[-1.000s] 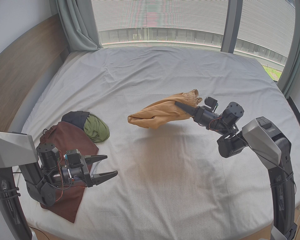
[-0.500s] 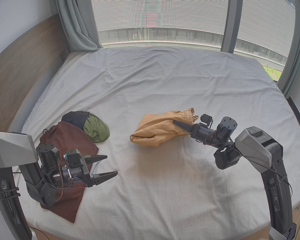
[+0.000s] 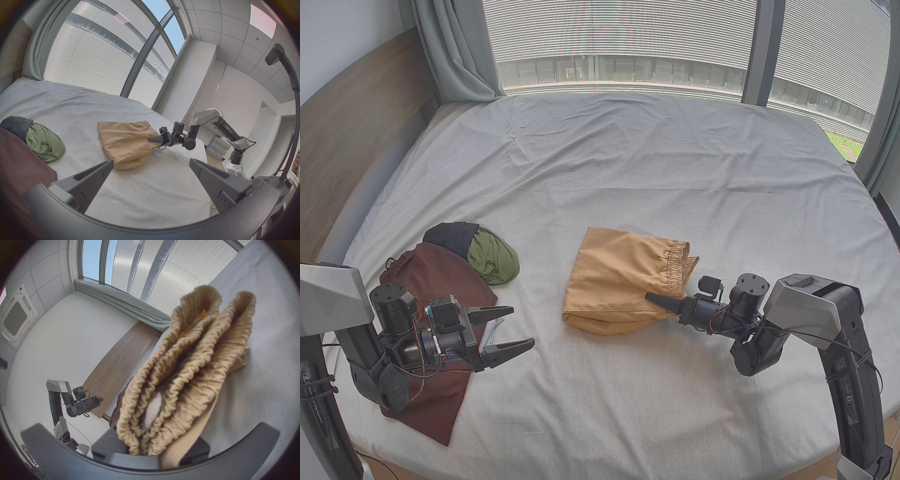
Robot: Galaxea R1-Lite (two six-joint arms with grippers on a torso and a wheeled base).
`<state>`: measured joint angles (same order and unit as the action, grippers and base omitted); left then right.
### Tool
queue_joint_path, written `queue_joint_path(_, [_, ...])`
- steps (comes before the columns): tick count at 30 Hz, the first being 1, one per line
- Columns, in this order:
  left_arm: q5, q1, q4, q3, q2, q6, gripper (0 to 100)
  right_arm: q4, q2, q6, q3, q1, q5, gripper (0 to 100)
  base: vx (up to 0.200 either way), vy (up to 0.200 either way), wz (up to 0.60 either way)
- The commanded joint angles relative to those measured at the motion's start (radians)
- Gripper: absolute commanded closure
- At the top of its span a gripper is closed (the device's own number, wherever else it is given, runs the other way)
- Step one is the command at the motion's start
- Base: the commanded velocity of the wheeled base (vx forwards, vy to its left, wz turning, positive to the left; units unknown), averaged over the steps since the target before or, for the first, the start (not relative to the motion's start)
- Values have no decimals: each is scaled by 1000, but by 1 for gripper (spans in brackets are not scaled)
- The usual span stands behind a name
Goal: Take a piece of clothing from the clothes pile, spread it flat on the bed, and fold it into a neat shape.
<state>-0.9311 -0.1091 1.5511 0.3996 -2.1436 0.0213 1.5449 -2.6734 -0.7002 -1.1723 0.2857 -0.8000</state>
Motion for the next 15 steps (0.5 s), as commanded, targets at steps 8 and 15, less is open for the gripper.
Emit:
queue_joint_path(8, [0, 0, 0, 1, 7, 0, 0, 0, -57, 16, 8, 4, 42, 100, 0, 0, 0])
queue_joint_path(15, [0, 0, 0, 1, 5, 0, 0, 1, -56, 21, 3, -5, 45, 0, 0, 0, 0])
